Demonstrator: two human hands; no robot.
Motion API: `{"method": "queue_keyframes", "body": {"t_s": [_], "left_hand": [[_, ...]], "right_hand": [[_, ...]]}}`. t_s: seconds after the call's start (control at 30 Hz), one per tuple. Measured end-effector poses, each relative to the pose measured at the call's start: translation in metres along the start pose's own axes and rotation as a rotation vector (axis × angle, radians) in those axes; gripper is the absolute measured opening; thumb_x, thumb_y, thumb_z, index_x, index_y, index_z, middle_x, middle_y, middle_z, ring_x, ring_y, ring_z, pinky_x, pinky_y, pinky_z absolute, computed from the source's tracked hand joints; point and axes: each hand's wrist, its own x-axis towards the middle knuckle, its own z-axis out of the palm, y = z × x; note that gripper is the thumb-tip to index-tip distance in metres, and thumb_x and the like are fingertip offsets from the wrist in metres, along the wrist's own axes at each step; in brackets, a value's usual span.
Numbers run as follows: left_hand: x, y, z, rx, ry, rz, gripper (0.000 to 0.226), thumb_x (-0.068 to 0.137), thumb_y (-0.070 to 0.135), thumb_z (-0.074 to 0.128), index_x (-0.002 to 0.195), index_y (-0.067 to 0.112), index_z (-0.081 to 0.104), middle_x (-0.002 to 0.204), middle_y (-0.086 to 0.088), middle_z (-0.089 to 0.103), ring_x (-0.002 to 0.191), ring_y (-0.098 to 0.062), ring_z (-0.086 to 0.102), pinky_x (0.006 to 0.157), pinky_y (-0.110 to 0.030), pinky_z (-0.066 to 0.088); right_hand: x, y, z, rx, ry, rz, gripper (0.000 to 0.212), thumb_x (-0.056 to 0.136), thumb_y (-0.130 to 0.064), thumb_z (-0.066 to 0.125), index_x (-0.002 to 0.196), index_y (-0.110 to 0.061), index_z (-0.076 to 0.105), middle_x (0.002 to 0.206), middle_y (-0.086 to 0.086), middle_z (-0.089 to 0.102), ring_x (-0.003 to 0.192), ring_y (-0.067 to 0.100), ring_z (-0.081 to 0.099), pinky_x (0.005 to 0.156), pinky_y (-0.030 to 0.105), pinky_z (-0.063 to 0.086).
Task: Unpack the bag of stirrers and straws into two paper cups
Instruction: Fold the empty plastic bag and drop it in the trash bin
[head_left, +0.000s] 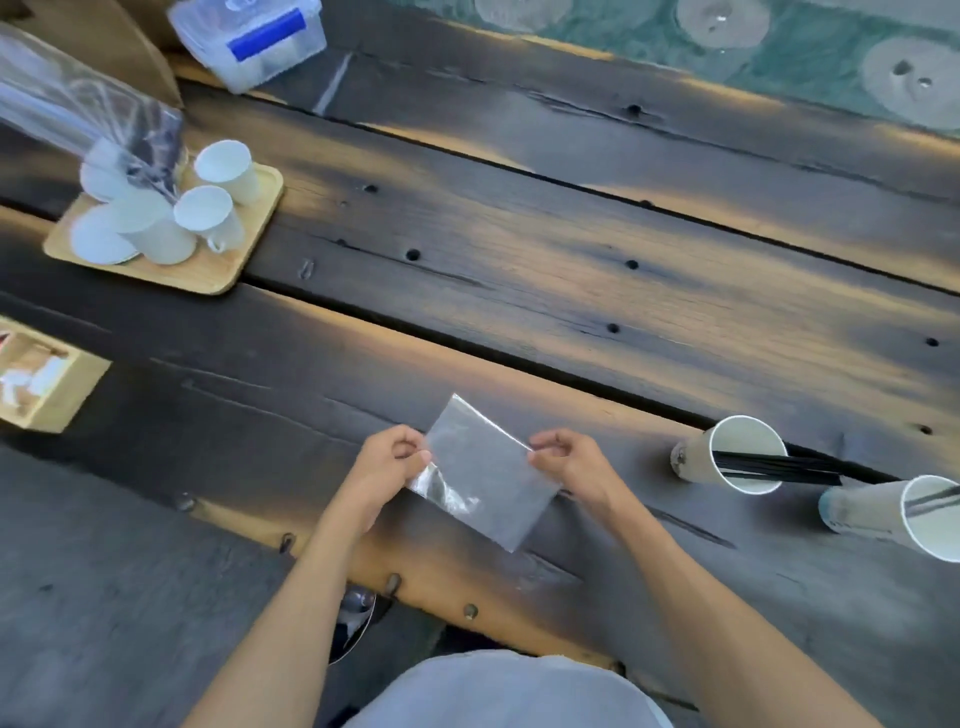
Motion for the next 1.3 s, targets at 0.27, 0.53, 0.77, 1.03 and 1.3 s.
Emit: {"method": "queue_keyframes", "body": {"t_s": [0.27, 0.53, 0.77, 1.03, 1.3], "left_hand": [[-0.115, -0.091, -0.019, -0.611, 0.338, -0.162, 0.005, 0.096, -0.001, 0.053, 0.098, -0.003, 0.057, 0.086, -0.017, 0.060, 0.075, -0.024, 0.057, 0.064, -0.033, 0.050], [-0.222, -0.176, -0.001, -1.014, 0.831, -0.223, 0.008, 0.098, 0.001, 0.052, 0.102, 0.000, 0.060, 0.095, -0.015, 0.066, 0.084, -0.025, 0.062, 0.076, -0.033, 0.053], [-0.255, -0.262, 0.010, -1.300, 1.114, -0.306, 0.017, 0.093, -0.009, 0.055, 0.080, -0.001, 0.061, 0.086, -0.020, 0.066, 0.068, -0.016, 0.073, 0.056, -0.016, 0.057], [-0.201, -0.372, -0.002, -1.455, 1.046, -0.611, 0.021, 0.094, -0.008, 0.052, 0.079, 0.006, 0.057, 0.049, -0.004, 0.066, 0.052, -0.013, 0.066, 0.054, -0.025, 0.058], [-0.104, -0.492, -0.035, -1.288, 0.994, -0.777, 0.016, 0.089, -0.017, 0.052, 0.087, -0.005, 0.062, 0.072, -0.019, 0.060, 0.036, -0.011, 0.058, 0.032, -0.014, 0.043]], "right_hand": [[-0.044, -0.005, 0.077, 0.208, -0.379, 0.081, 0.029, 0.085, 0.001, 0.069, 0.114, 0.003, 0.064, 0.108, 0.018, 0.074, 0.098, 0.036, 0.072, 0.085, 0.049, 0.058], [-0.098, 0.019, 0.164, -0.228, -0.601, 0.045, 0.017, 0.088, -0.003, 0.067, 0.104, 0.004, 0.069, 0.105, 0.021, 0.075, 0.096, 0.036, 0.072, 0.087, 0.053, 0.057], [-0.115, 0.068, 0.249, -0.525, -0.620, 0.020, 0.010, 0.097, -0.013, 0.054, 0.091, -0.009, 0.059, 0.086, 0.013, 0.070, 0.064, 0.022, 0.071, 0.054, 0.035, 0.060], [-0.050, 0.161, 0.327, -0.593, -0.394, 0.187, 0.011, 0.095, 0.000, 0.051, 0.095, 0.006, 0.060, 0.082, 0.017, 0.063, 0.066, 0.024, 0.062, 0.051, 0.029, 0.057], [0.055, 0.245, 0.398, -0.586, -0.263, 0.315, 0.016, 0.093, 0.012, 0.049, 0.088, -0.001, 0.057, 0.079, 0.015, 0.067, 0.064, 0.021, 0.063, 0.050, 0.025, 0.055]]}}
